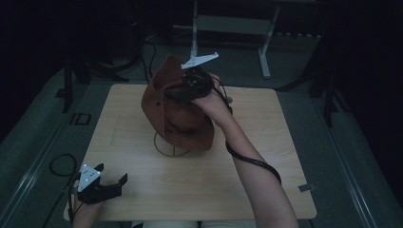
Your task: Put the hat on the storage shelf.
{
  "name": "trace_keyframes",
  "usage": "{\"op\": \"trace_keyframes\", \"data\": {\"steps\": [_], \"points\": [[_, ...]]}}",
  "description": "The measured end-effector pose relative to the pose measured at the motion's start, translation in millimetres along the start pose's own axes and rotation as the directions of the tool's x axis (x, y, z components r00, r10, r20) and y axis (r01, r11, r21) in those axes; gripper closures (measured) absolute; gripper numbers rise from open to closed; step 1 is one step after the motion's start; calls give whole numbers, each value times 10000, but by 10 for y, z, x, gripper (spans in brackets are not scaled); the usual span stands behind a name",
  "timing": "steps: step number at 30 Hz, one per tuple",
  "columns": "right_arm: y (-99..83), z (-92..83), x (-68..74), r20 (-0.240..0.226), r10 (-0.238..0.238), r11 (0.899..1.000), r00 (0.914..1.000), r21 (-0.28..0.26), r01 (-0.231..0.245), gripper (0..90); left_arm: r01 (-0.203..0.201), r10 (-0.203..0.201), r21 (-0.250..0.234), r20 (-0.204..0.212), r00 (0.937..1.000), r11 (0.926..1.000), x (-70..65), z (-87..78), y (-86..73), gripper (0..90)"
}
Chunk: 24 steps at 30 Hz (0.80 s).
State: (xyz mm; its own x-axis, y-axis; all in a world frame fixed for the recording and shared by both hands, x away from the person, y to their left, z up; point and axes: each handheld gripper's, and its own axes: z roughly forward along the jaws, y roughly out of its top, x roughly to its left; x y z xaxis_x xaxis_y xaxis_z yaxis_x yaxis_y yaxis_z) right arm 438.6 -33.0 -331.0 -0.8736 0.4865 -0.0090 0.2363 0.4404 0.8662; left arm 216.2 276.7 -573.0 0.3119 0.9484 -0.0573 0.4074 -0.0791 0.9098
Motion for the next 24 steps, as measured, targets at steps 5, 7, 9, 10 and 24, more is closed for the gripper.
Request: {"op": "trace_keyframes", "data": {"steps": [5, 7, 9, 10, 24], "points": [[-135, -142, -43, 7, 91, 9987, 10000, -501, -90, 138, -9, 9, -4, -29, 10000, 10000, 7, 1, -2, 27], [-188, -183, -52, -85, -7, 9980, 10000, -628, 1, 141, -7, 7, 16, -41, 10000, 10000, 4, 3, -4, 27], [-256, -219, -55, -135, -190, 9973, 9997, -718, 180, 150, -7, 7, 32, -26, 10000, 10000, 1, 6, -5, 27], [-301, -238, -56, -194, -264, 9972, 9995, -698, 250, 151, -25, 25, 35, -9, 10000, 10000, -2, 8, -6, 27], [-869, -432, -100, -361, -114, 9990, 9993, -434, 98, 152, -124, 123, 96, 155, 9998, 9999, -43, 23, -16, 27]]}}
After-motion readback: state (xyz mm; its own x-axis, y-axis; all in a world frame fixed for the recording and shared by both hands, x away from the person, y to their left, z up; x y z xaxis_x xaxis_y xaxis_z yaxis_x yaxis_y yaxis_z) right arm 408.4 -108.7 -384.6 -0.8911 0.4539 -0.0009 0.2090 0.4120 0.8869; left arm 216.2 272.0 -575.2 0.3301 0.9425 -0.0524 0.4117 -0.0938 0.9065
